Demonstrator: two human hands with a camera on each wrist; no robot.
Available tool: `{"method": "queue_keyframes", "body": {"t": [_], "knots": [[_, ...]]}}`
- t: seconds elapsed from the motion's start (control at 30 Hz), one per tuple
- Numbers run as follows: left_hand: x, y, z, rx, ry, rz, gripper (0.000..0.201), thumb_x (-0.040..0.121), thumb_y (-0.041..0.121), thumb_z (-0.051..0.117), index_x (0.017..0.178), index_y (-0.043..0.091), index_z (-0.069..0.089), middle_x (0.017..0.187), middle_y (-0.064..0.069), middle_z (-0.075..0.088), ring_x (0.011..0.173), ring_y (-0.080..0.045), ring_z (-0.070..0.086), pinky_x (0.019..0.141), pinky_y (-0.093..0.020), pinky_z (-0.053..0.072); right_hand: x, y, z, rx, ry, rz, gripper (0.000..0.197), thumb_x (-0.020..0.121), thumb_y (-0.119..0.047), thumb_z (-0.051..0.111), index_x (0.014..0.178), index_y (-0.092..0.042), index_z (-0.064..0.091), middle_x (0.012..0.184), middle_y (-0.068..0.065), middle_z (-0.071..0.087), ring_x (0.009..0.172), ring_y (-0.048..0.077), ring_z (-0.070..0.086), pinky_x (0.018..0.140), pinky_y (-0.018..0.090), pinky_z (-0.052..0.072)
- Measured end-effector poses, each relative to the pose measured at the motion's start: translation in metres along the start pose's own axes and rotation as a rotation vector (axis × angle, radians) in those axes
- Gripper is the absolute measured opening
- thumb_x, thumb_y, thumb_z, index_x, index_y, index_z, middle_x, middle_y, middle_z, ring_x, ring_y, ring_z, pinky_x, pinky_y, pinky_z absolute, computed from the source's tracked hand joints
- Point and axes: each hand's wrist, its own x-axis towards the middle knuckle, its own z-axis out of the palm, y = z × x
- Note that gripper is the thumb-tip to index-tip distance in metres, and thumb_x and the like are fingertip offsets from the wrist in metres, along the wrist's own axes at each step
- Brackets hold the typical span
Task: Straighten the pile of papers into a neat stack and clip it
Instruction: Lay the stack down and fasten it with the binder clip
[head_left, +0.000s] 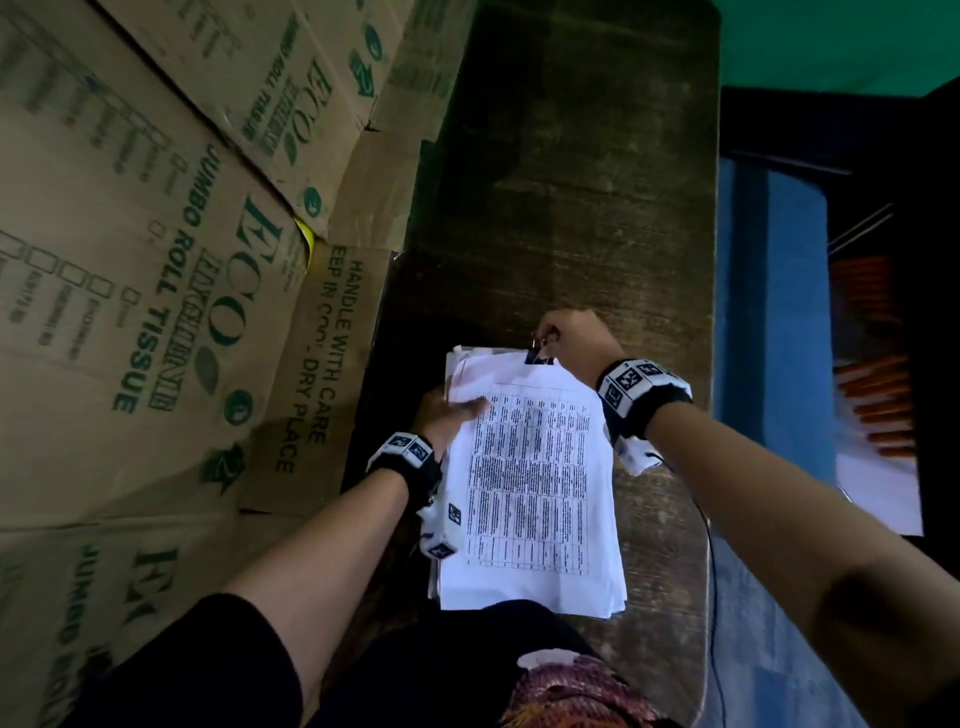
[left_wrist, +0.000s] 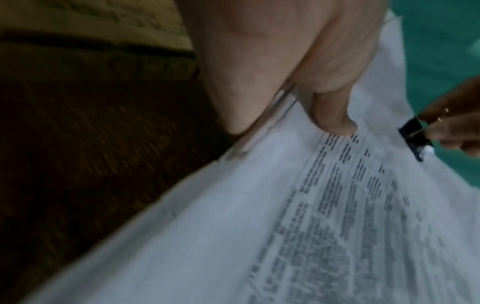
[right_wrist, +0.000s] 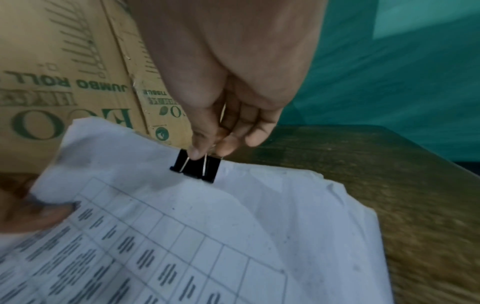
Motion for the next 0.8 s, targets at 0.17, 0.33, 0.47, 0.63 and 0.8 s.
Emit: {"method": "queue_keyframes", "body": {"t": [0.17, 0.33, 0.47, 0.63, 0.8], "knots": [[-0.001, 0.009, 0.012, -0.072, 0.111, -0.022, 0.038, 0.082, 0.016, 0.073, 0.113, -0.002, 0.060, 0.107, -0.003, 0.063, 0.107, -0.019, 0.055, 0.103, -0.036, 0.036, -0.022, 0.008, 0.024, 0.035, 0.240, -0.123, 0.005, 0.081, 0.001, 0.065, 0.085, 0.001, 0.067, 0.094, 0.017, 0.061, 0.083, 0.034, 0.060, 0.071, 0.039, 0.051], [0.000, 0.011, 0.015, -0.073, 0.145, -0.025, 0.035, 0.085, 0.021, 0.070, 0.111, 0.002, 0.056, 0.085, 0.002, 0.061, 0.080, -0.011, 0.059, 0.071, -0.023, 0.047, -0.049, 0.021, 0.050, -0.052, 0.123, -0.195, 0.016, 0.083, -0.017, 0.071, 0.089, -0.002, 0.067, 0.105, 0.015, 0.060, 0.103, 0.035, 0.055, 0.089, 0.044, 0.045], [-0.006, 0.019, 0.016, -0.082, 0.083, -0.062, 0.013, 0.089, 0.016, 0.066, 0.082, 0.013, 0.056, 0.076, 0.003, 0.056, 0.059, 0.007, 0.063, 0.047, -0.010, 0.046, -0.047, 0.025, 0.039, -0.107, 0.198, -0.134, 0.054, 0.083, -0.030, 0.071, 0.132, -0.015, 0.054, 0.138, 0.007, 0.046, 0.128, 0.028, 0.040, 0.104, 0.042, 0.031], [-0.016, 0.025, 0.015, -0.180, 0.022, -0.027, 0.040, 0.086, 0.013, 0.067, 0.123, 0.008, 0.053, 0.111, 0.007, 0.055, 0.109, -0.011, 0.043, 0.106, -0.039, 0.028, -0.019, 0.022, 0.011, -0.168, -0.048, -0.114, 0.082, 0.076, -0.036, 0.077, 0.145, -0.016, 0.037, 0.148, 0.006, 0.044, 0.138, 0.023, 0.038, 0.113, 0.038, 0.024], [-0.012, 0.030, 0.015, -0.219, -0.027, 0.011, 0.021, 0.079, -0.006, 0.067, 0.092, 0.011, 0.064, 0.094, -0.002, 0.068, 0.102, -0.023, 0.059, 0.085, -0.027, 0.045, -0.002, 0.019, -0.014, -0.115, -0.269, -0.108, 0.037, 0.071, -0.025, 0.082, 0.103, -0.014, 0.066, 0.097, 0.002, 0.065, 0.099, 0.026, 0.063, 0.077, 0.031, 0.045]]}}
